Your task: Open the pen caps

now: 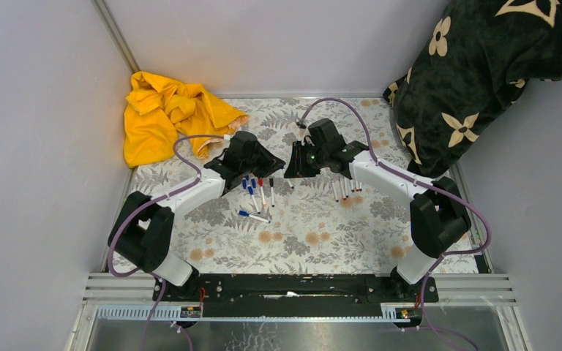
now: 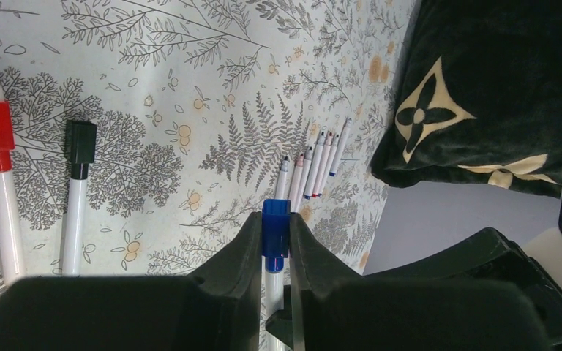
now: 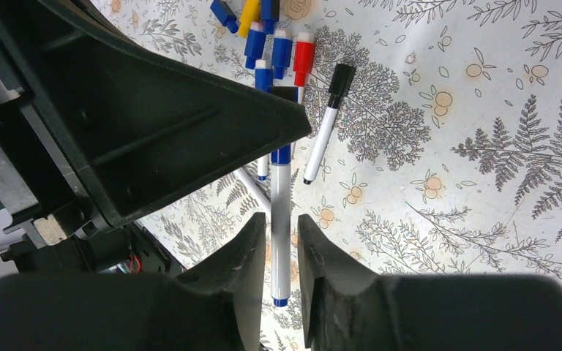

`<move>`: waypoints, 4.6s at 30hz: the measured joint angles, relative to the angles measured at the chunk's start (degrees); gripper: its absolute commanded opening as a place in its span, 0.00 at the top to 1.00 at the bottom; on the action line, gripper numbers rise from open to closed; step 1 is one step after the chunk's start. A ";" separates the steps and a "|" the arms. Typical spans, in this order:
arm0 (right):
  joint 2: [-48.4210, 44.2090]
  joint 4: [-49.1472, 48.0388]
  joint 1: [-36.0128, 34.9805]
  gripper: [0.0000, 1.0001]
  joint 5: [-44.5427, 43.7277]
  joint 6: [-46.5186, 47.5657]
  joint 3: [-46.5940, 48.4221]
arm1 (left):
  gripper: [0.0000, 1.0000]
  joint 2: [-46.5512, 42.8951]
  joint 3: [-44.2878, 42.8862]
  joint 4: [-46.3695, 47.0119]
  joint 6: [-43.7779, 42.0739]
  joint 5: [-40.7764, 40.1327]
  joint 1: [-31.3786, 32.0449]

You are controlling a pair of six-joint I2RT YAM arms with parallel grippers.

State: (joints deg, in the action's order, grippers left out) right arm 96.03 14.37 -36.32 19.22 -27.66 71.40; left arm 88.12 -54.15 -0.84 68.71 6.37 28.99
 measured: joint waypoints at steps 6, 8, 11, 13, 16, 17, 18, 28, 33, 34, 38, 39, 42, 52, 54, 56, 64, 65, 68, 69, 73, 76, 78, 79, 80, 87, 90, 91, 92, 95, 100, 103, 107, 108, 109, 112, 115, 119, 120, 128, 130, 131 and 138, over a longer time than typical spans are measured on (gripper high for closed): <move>0.00 0.11 0.00 0.69 -0.02 0.04 0.00 | 1.00 -0.02 -0.31 -1.57 0.00 -1.38 0.59; 0.00 0.11 0.00 0.68 -0.02 0.04 0.00 | 1.00 -0.02 -0.50 -2.14 0.00 -1.60 0.66; 0.00 0.09 0.00 0.68 -0.02 0.00 0.00 | 1.00 -0.02 -1.05 -3.32 0.02 -1.95 0.83; 0.00 0.09 0.00 0.68 -0.02 -0.02 0.00 | 1.00 -0.02 -1.60 -3.56 0.02 -2.23 1.03; 0.02 0.00 0.00 0.68 -0.02 -0.04 0.00 | 1.00 -0.02 -2.78 -4.09 0.02 -2.43 1.44; 0.04 -0.07 0.00 0.68 -0.02 -0.04 0.00 | 1.00 -0.02 -3.26 -4.33 0.02 -2.45 1.60; 0.15 -0.11 0.00 0.68 -0.02 -0.04 0.02 | 1.00 0.00 -3.74 -4.48 0.04 -2.51 1.73; 3.80 -0.17 -0.26 0.88 1.07 -0.13 2.75 | 1.00 0.24 -5.95 -6.60 0.02 -2.97 2.03; 4.52 0.20 -0.44 1.00 1.33 0.09 3.43 | 1.00 0.55 -6.01 -6.84 0.02 -3.41 2.03; 4.59 0.20 -0.46 1.00 1.31 0.11 3.50 | 1.00 0.63 -6.16 -6.99 0.02 -3.78 2.03; 4.59 0.33 -0.48 1.00 1.22 0.17 3.52 | 1.00 0.68 -6.32 -7.56 0.33 -5.53 2.10; 4.59 0.33 -0.48 1.00 1.25 0.17 3.43 | 1.00 0.76 -6.56 -7.96 0.44 -6.12 2.19; 4.44 -1.55 -0.48 1.00 1.20 0.15 1.95 | 1.00 1.62 -7.87 -9.79 0.48 -7.61 2.62; -3.04 -7.93 -0.55 1.00 0.20 -0.26 -11.23 | 1.00 4.26 -10.67 -13.11 0.94 -10.97 1.29; -5.66 -5.60 -0.55 1.00 0.39 -0.26 -14.86 | 1.00 4.28 -10.67 -13.14 1.29 -14.10 -1.79; -7.28 -4.24 -0.55 1.00 0.42 -0.26 -17.20 | 1.00 4.28 -10.64 -13.14 1.68 -16.39 -4.39; -10.12 -1.29 -0.55 1.00 -1.49 1.51 -18.40 | 1.00 4.39 -10.97 -14.69 0.70 -20.50 -6.19; -10.08 -0.55 -0.55 1.00 -2.51 2.16 -17.92 | 1.00 4.61 -11.34 -15.67 -0.11 -21.09 -6.23; -9.29 1.81 -0.55 1.00 -6.58 4.35 -15.76 | 1.00 5.99 -12.59 -18.64 -2.64 -23.28 -6.23; -8.59 2.45 -0.55 1.00 -8.28 5.16 -14.73 | 0.99 6.45 -12.68 -19.45 -3.23 -23.89 -6.23; -4.85 2.99 -0.55 1.00 -15.87 7.85 -12.22 | 0.91 8.48 -12.66 -24.13 -5.42 -26.45 -6.25; -1.46 3.48 -0.52 1.00 -21.64 9.11 -11.58 | 0.89 9.73 -12.61 -26.71 -6.43 -28.06 -6.25; 0.94 3.61 -0.52 1.00 -24.57 9.73 -11.10 | 0.86 10.47 -12.44 -27.96 -6.78 -28.96 -6.25; 1.92 3.63 -0.52 1.00 -25.94 9.88 -10.99 | 0.85 10.75 -12.28 -28.39 -6.88 -29.35 -6.25; 2.80 3.65 -0.52 1.00 -27.02 9.92 -10.93 | 0.82 11.02 -12.11 -28.85 -6.99 -29.73 -6.25; 6.69 2.84 -0.48 0.91 -33.81 10.10 -10.49 | 0.61 12.52 -11.67 -30.47 -8.13 -31.30 -6.27; 7.17 1.99 -0.48 0.83 -36.06 10.10 -10.38 | 0.53 13.16 -11.54 -30.62 -8.52 -31.54 -6.29; 7.26 1.84 -0.48 0.82 -36.52 10.08 -10.38 | 0.52 13.27 -11.45 -30.67 -8.61 -31.63 -6.29; 7.34 1.62 -0.48 0.79 -36.94 10.08 -10.38 | 0.50 13.33 -11.39 -30.71 -8.70 -31.71 -6.29; 7.58 1.20 -0.48 0.72 -38.18 10.10 -10.38 | 0.46 13.42 -11.10 -30.84 -8.79 -31.89 -6.47; 7.61 1.18 -0.46 0.60 -39.32 10.58 -10.38 | 0.41 13.40 -10.51 -30.91 -8.83 -31.95 -6.67; 7.61 1.40 -0.42 0.57 -39.56 11.43 -10.05 | 0.39 13.05 -10.43 -30.91 -8.85 -31.93 -6.69; 7.58 3.39 -0.42 0.53 -39.45 12.59 -8.74 | 0.35 10.80 -10.43 -30.93 -8.87 -31.93 -6.88; 7.56 3.82 -0.42 0.53 -39.30 12.90 -8.17 | 0.35 10.03 -10.43 -30.93 -8.87 -31.93 -6.93; 7.45 4.22 -0.44 0.53 -39.12 13.14 -7.58 | 0.35 9.11 -10.43 -30.95 -8.87 -31.91 -6.93; 6.58 5.40 -0.63 0.52 -37.70 13.99 -5.62 | 0.34 6.16 -10.43 -30.97 -8.87 -31.87 -6.93; 5.75 6.99 -1.75 0.52 -35.52 14.10 -2.75 | 0.33 2.69 -10.34 -30.91 -8.81 -31.69 -6.93; 5.84 7.69 -5.31 0.52 -32.37 13.29 1.29 | 0.33 -2.58 -8.68 -30.80 -8.37 -30.49 -6.93; 6.12 7.78 -6.38 0.52 -31.56 12.90 2.27 | 0.33 -3.98 -7.78 -30.69 -8.15 -29.92 -6.93; 14.32 8.13 -12.33 0.52 -27.39 9.51 9.90 | 0.33 -12.72 -0.07 -30.42 -6.56 -25.05 -6.93; 17.14 8.94 -13.09 0.52 -27.04 8.70 12.17 | 0.33 -14.93 0.98 -30.40 -6.43 -24.11 -6.93; 18.60 9.27 -13.44 0.52 -27.04 8.22 13.42 | 0.33 -15.76 1.20 -30.40 -6.43 -23.80 -6.93; 25.20 11.37 -14.84 0.52 -27.19 5.88 20.28 | 0.33 -19.67 1.68 -30.40 -6.47 -22.23 -6.93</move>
State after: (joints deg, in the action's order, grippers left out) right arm 121.23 25.74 -51.16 -7.97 -21.78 91.68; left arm 68.45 -52.47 -31.24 62.24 -15.86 22.06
